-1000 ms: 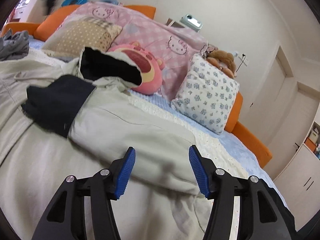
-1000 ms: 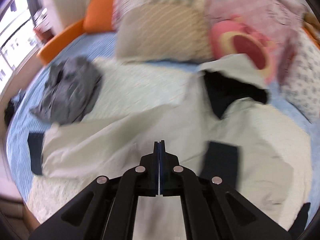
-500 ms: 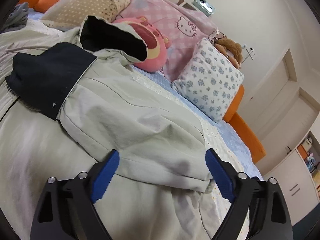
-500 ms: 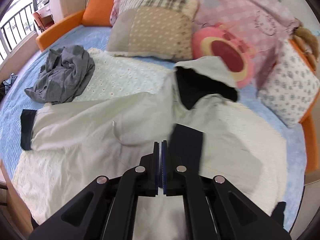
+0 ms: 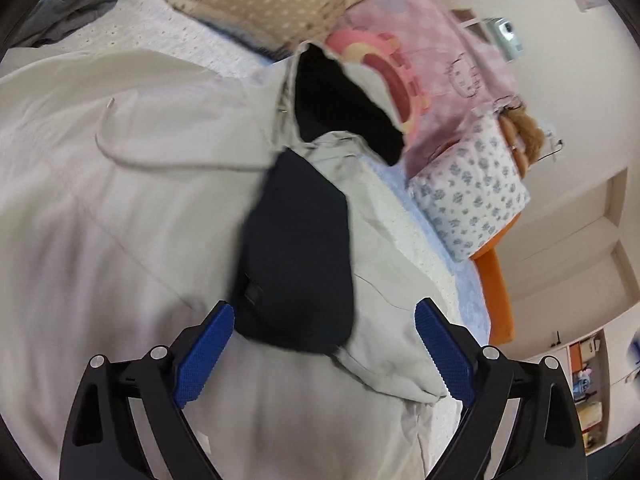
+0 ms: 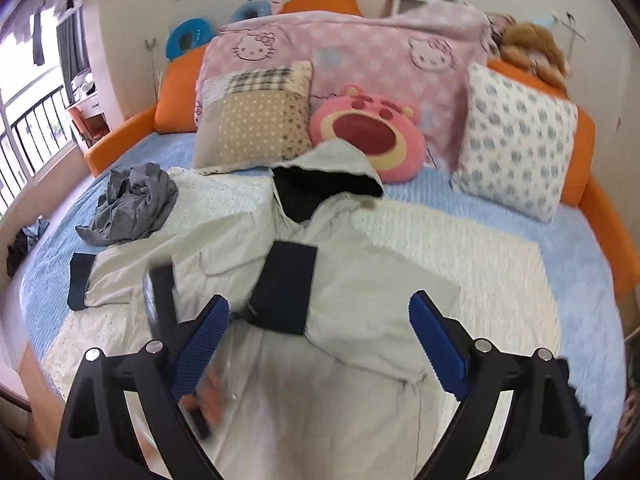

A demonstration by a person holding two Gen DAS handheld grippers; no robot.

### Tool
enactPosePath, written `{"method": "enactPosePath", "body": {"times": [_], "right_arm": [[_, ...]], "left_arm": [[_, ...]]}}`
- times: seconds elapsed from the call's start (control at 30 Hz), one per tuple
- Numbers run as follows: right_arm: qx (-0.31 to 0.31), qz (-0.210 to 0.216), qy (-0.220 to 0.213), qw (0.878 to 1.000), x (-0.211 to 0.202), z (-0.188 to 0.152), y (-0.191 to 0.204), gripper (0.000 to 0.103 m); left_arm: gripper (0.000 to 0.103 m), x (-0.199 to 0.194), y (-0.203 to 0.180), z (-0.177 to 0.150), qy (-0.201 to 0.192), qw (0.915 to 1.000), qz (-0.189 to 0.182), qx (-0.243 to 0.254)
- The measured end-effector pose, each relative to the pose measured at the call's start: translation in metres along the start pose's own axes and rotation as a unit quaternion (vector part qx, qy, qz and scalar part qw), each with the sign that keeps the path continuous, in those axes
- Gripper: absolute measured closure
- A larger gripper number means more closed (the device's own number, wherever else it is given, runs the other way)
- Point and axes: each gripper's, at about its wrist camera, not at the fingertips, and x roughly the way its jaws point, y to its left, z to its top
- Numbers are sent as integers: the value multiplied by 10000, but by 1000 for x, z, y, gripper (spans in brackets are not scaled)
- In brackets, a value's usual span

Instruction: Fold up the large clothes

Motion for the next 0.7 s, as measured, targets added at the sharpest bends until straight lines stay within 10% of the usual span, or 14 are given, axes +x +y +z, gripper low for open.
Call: {"method": "enactPosePath", "body": {"times": [0.17, 0.33, 0.53, 0.7], "right_arm": [[602, 18, 154, 9981, 29, -45, -49, 13], [1192, -95, 180, 9927, 62, -72, -103, 13], [1825, -265, 269, 9825, 102, -79, -136, 51], [1704, -551, 306, 9834, 118, -71, -123, 50]], "left_arm": [[10, 34, 28, 21, 818, 9956, -162, -418], [12, 50, 24, 17, 760, 9971, -42, -95], [84, 45, 45, 22, 853, 9961, 209, -110], [90, 42, 50, 24, 884, 9959, 2, -168]]}}
